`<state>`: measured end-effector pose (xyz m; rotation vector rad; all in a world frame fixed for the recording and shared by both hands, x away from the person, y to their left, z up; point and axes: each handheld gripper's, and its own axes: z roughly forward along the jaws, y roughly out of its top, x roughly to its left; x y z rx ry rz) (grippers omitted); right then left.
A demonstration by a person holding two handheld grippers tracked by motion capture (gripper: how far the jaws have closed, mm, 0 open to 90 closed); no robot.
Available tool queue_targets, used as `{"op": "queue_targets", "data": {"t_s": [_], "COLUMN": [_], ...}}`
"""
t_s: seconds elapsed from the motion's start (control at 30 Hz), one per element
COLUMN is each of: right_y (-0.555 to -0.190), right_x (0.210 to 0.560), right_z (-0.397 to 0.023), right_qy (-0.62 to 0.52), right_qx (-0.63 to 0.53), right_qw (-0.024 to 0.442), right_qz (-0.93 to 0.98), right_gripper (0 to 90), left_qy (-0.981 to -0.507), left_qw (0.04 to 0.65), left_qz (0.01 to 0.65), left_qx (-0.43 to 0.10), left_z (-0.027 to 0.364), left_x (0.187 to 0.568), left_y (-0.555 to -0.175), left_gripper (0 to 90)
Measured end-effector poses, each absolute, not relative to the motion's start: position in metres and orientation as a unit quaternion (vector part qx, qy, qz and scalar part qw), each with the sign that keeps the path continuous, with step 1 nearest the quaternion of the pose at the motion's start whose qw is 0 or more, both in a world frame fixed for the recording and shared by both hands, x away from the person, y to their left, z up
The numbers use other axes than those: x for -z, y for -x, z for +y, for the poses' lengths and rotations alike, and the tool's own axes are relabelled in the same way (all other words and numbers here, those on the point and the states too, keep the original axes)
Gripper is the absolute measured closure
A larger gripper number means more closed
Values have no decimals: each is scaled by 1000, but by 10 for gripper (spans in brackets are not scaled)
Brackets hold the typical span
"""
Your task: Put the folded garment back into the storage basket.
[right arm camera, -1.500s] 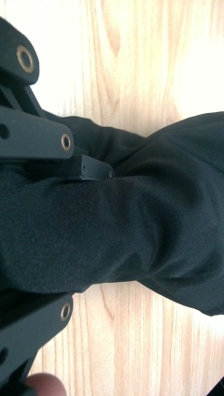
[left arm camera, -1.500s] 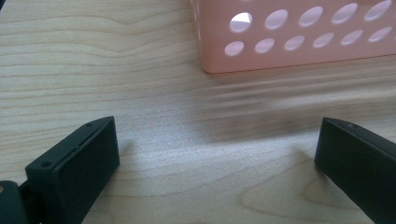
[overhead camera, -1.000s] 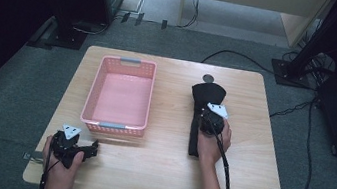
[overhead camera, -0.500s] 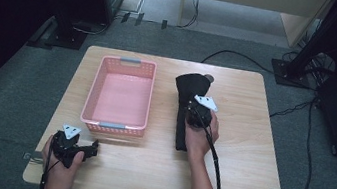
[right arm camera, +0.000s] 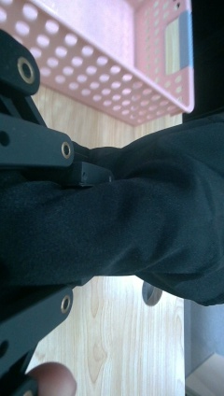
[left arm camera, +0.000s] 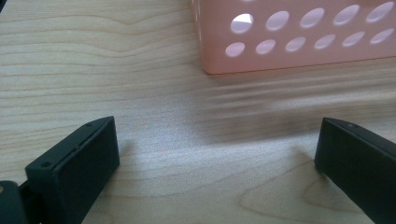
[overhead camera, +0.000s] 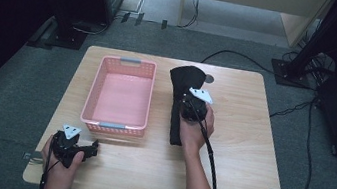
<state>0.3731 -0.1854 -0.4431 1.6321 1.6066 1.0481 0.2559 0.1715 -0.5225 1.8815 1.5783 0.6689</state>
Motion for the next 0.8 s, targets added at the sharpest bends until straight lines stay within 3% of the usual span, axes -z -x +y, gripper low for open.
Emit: {"op": "queue_targets", "data": {"t_s": [0.8], "right_y": [-384], "right_x": [414], "right_z": [-159], "right_qy": [-609], "right_qx": [-414], "right_qw": [300], "right_qz": [607], "right_gripper": [656], "left_qy": [-707], "left_qw": [293], "left_qz": [593], "left_qx": [-251], "left_z": [171], "left_x": [522], "left_y": [-256], "left_gripper": [0]}}
